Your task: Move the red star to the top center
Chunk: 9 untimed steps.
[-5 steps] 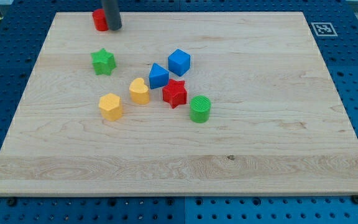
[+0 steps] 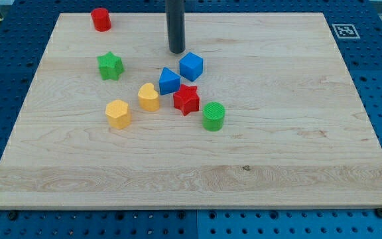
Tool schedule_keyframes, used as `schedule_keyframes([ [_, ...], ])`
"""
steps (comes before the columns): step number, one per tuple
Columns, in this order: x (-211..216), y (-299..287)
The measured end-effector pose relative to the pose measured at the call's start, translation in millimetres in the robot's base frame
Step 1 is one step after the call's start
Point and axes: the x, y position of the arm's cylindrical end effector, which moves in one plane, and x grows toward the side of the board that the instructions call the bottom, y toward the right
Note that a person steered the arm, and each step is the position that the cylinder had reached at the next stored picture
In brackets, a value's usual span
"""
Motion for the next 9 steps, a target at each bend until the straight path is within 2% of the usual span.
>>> schedule_keyframes([
  [2, 31.3, 0.0],
  [4, 90.3, 8.6],
  [7, 154.1, 0.2],
  [9, 178.8, -26.9],
])
